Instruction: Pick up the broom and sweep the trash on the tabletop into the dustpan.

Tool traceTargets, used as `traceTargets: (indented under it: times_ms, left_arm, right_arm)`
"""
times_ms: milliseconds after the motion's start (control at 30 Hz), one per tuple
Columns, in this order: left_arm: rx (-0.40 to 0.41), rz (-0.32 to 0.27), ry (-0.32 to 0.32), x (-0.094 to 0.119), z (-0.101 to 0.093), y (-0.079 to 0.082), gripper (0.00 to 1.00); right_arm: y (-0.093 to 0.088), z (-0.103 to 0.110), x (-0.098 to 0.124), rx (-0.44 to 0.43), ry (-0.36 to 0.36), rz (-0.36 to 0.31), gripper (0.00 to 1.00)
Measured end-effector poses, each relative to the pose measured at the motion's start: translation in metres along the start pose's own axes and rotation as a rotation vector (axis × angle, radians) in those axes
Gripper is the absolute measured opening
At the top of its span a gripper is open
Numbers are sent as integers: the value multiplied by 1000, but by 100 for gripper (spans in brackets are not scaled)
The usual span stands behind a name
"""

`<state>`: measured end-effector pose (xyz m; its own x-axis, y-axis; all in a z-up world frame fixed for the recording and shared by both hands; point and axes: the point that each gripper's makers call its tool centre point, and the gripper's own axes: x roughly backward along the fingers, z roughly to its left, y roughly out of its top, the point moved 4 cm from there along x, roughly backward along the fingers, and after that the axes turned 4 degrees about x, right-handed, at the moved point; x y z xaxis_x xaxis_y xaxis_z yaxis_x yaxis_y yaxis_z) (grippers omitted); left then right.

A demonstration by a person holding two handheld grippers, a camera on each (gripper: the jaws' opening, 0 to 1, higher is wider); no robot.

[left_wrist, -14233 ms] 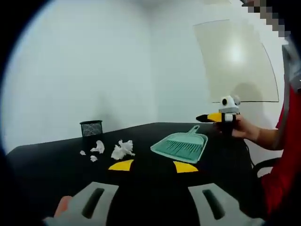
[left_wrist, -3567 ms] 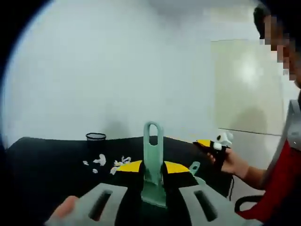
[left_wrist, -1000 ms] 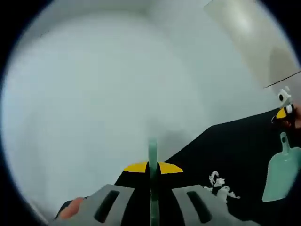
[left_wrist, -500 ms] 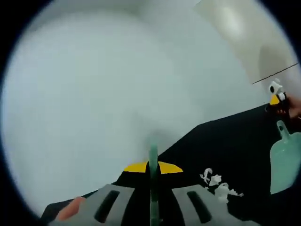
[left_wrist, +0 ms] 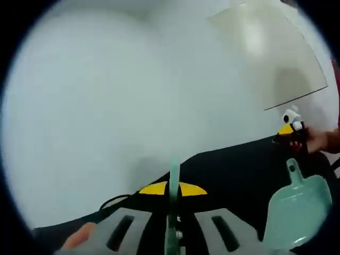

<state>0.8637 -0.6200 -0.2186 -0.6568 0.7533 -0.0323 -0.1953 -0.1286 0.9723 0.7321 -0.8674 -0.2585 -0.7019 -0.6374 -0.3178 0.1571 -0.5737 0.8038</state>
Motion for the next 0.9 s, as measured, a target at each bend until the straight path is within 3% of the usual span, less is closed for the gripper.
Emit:
traceTargets:
  times_ms: [100, 267, 367, 467, 533, 567, 667, 733, 833, 900]
  left_arm:
    - [88, -50, -86, 0, -24, 14, 4]
    - [56, -71, -113, 7, -40, 29, 4]
    - [41, -88, -116, 11, -43, 41, 4]
    - [0, -98, -111, 15, -43, 47, 4]
    - [-7, -103, -111, 20, -42, 49, 4]
    - [-10, -120, -103, 23, -42, 51, 4]
    - [-45, -148, -71, 27, -40, 51, 4]
    - [-58, -162, -61, 29, -39, 49, 4]
    - [-54, -167, -47, 28, -37, 45, 4]
    - [-63, -165, -40, 29, -38, 43, 4]
  right_arm:
    - [0, 0, 0, -4, 2, -1, 15]
    - [-1, 1, 0, -3, 5, 0, 15]
    - [-7, -4, 0, 26, -60, 51, 15]
    - [-18, -22, 6, -74, -196, 163, 18]
    - [-19, -36, 16, -128, -329, 209, 23]
    - [-21, -36, 22, -166, -360, 227, 24]
    - [-28, -24, 30, -332, -362, 219, 24]
    - [-40, -13, 29, -398, -351, 246, 25]
    - [-55, 2, 19, -528, -323, 234, 39]
    - [-60, 6, 14, -579, -312, 221, 42]
